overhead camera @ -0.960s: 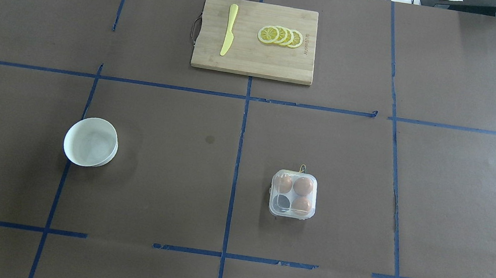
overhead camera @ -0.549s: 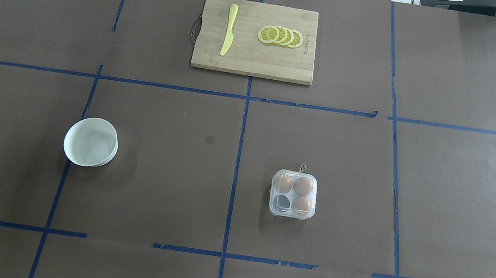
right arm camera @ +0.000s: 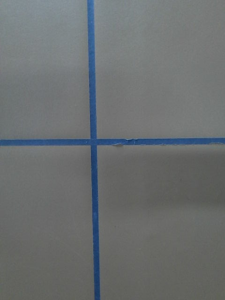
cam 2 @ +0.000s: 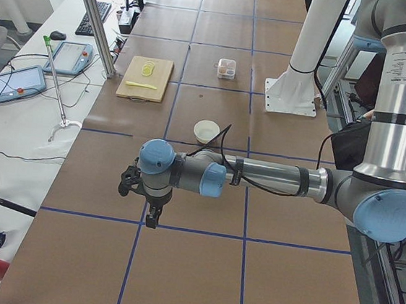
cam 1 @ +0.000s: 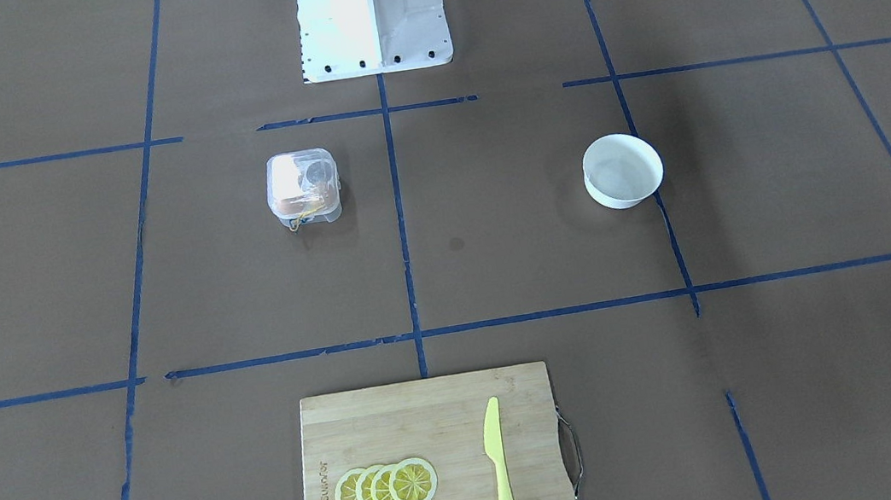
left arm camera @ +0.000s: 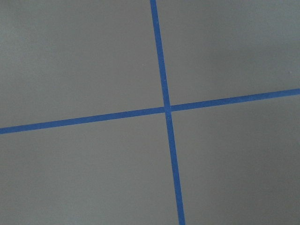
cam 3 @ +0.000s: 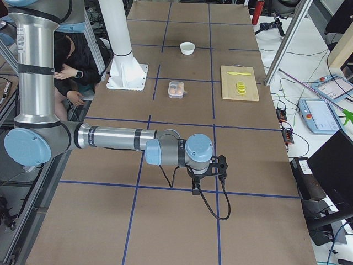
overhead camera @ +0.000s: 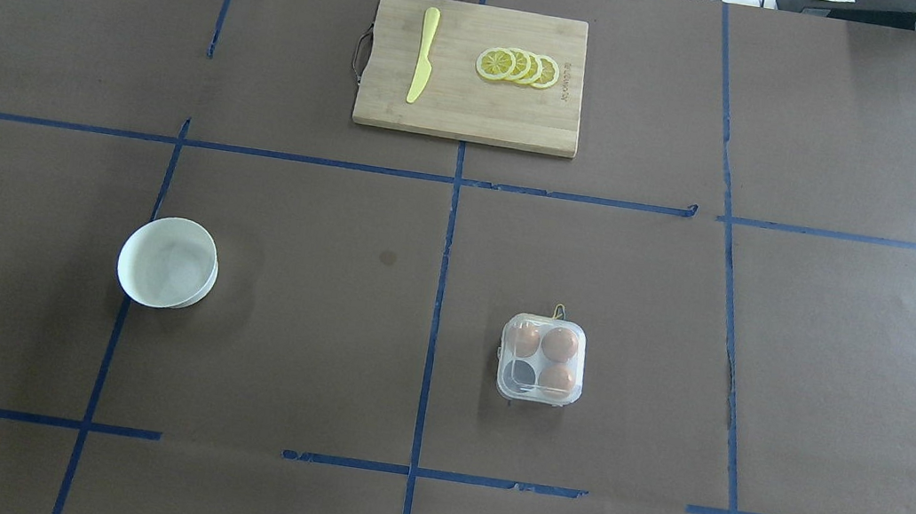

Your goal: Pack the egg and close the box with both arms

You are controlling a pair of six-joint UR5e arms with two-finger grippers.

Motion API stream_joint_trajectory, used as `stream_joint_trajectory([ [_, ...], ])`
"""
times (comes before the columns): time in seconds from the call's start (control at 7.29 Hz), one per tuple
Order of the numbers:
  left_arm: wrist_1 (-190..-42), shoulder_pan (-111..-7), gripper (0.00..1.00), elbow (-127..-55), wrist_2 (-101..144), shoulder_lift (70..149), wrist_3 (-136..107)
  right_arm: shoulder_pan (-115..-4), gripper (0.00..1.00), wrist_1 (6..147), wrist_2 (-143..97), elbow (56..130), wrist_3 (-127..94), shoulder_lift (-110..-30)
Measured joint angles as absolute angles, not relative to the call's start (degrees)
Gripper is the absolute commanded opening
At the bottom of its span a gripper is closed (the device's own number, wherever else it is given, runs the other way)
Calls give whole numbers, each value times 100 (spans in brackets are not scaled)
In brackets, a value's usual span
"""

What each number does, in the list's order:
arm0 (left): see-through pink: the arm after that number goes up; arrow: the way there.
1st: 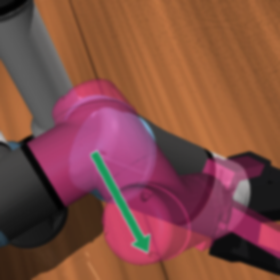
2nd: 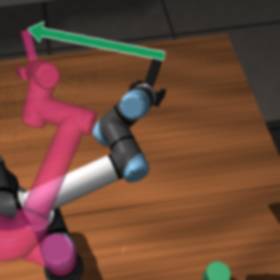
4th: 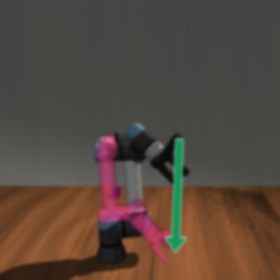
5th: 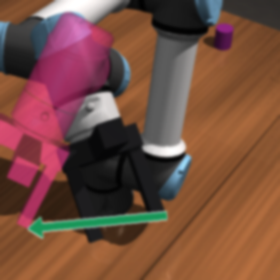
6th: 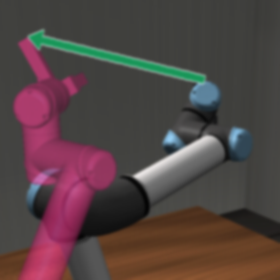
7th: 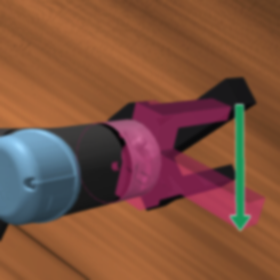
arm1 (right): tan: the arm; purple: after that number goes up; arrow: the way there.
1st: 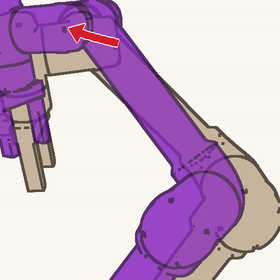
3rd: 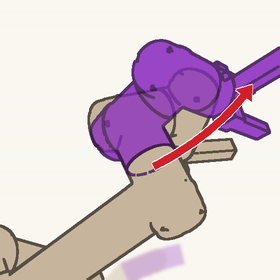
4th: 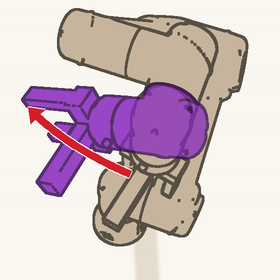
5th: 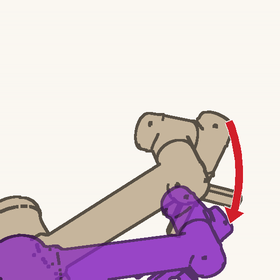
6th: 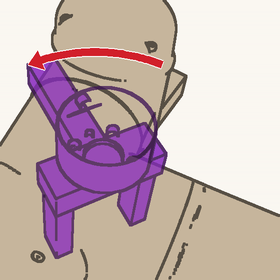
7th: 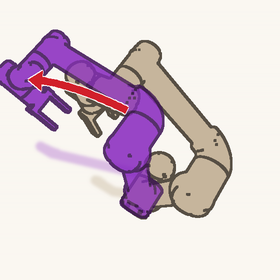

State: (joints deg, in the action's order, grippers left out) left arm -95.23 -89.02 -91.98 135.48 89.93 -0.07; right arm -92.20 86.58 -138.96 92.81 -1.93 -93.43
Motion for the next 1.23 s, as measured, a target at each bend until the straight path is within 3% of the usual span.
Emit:
stream_joint_trajectory([
  [1.23, -9509, -8901, 100, -9176, 13570, 9000, -141, -9220, 100, 8657, -13887, 9281, -192, -9343],
])
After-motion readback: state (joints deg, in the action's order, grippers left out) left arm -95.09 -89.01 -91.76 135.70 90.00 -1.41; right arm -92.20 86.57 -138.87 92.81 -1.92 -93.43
